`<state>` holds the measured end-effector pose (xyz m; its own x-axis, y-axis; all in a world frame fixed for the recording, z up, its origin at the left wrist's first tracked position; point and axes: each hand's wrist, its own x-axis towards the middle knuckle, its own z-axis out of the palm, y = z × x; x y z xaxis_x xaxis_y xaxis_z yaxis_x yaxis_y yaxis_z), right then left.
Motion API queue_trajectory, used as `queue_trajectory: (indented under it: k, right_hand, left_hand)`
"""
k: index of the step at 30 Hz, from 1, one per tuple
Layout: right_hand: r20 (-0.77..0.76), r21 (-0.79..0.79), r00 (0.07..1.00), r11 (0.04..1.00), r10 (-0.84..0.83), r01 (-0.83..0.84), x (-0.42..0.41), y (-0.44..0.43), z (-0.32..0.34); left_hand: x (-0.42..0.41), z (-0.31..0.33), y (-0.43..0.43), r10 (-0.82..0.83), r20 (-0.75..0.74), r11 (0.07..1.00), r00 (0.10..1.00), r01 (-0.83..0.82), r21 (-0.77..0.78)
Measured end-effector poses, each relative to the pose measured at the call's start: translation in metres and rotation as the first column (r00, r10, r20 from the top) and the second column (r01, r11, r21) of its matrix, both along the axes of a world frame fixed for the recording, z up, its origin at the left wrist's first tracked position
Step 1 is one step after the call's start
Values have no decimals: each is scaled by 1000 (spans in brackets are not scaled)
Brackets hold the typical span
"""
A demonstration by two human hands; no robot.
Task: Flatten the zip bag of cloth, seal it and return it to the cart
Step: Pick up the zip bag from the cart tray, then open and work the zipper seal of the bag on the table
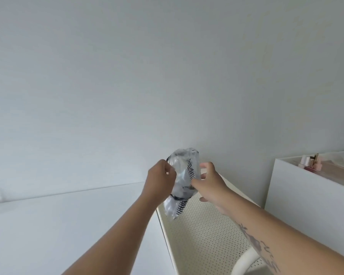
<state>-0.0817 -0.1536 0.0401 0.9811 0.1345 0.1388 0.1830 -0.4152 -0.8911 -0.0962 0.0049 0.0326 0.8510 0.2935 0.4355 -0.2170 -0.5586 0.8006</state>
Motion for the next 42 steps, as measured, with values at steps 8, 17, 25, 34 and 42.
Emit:
queue_trajectory:
  k: [8, 17, 25, 34, 42]
  right_hand:
    - [204, -58, 979, 998, -11, 23, -4, 73, 10]
    - [75, -34, 980, 983, 184, -182, -6, 157, -14]
    - [-39, 223, 992, 969, 121, -109, -40, 225, -83]
    - [34, 153, 995, 983, 95, -99, -65, 250, -139]
    - [73, 263, 989, 954, 128, -143, -59, 237, -153]
  left_hand:
    - [-47, 29, 81, 83, 168, 946, 982, -130, 298]
    - [-92, 13, 168, 82, 222, 790, 972, -200, 580]
    - [-125, -59, 236, 283, 151, 732, 947, -315, 604]
    - [-148, -131, 243, 400, -94, 913, 912, -405, -46]
    - [-162, -133, 238, 301, -52, 859, 952, -295, -418]
